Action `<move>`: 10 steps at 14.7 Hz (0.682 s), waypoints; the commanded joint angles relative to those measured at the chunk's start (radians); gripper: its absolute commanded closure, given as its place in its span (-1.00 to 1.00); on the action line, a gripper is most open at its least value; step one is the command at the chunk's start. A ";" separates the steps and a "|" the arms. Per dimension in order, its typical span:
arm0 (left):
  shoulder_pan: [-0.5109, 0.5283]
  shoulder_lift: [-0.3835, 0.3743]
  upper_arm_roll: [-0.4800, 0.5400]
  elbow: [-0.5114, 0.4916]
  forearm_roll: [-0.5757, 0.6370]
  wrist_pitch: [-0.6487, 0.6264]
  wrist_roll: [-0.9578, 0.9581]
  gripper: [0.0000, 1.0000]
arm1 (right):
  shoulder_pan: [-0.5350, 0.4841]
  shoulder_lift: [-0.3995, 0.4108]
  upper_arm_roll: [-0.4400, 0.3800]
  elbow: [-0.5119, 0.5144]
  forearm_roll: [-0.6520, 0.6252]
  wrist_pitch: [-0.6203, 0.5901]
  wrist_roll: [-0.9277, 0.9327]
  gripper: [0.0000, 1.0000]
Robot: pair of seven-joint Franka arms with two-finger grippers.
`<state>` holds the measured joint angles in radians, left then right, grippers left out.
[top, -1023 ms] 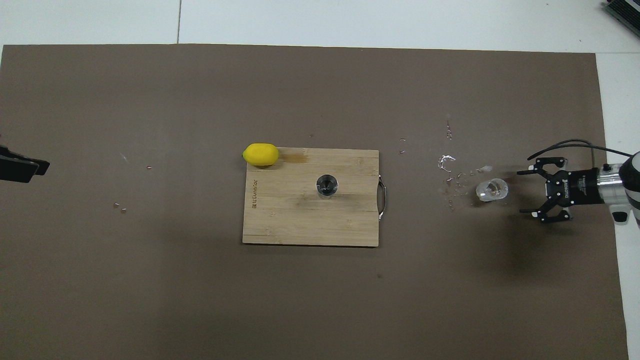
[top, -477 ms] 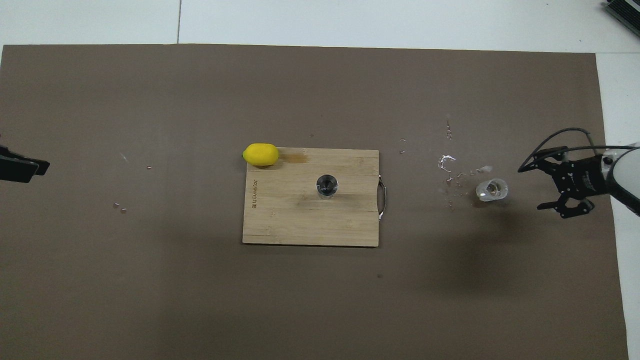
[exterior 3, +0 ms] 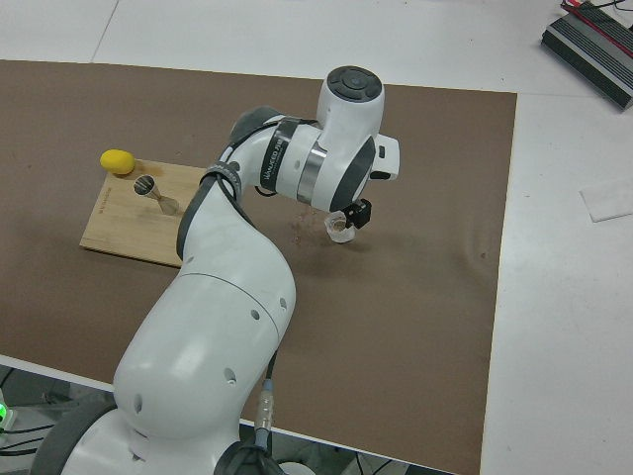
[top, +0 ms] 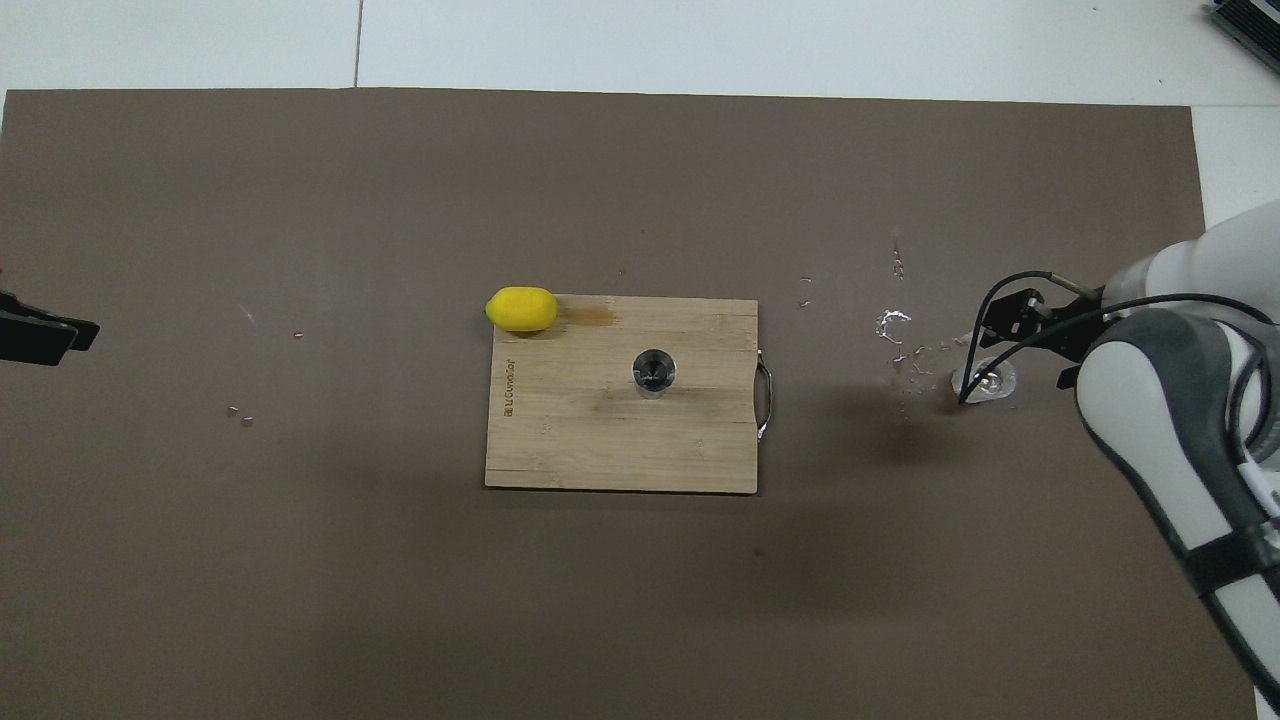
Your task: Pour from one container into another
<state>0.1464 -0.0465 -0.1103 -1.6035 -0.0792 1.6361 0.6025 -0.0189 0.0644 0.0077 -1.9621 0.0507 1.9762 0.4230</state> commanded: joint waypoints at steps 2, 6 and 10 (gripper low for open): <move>-0.008 -0.009 0.006 -0.009 -0.001 -0.007 0.000 -1.00 | 0.062 -0.052 0.000 0.093 -0.064 -0.078 -0.090 -1.00; -0.007 -0.009 0.006 -0.009 -0.001 -0.007 0.000 -1.00 | 0.063 -0.044 0.000 0.241 -0.066 -0.183 -0.196 -1.00; -0.008 -0.009 0.006 -0.009 -0.001 -0.007 0.000 -1.00 | 0.054 -0.031 0.000 0.353 -0.069 -0.276 -0.210 -1.00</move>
<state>0.1464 -0.0465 -0.1103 -1.6035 -0.0792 1.6361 0.6025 0.0459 0.0014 0.0035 -1.6893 0.0063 1.7557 0.2383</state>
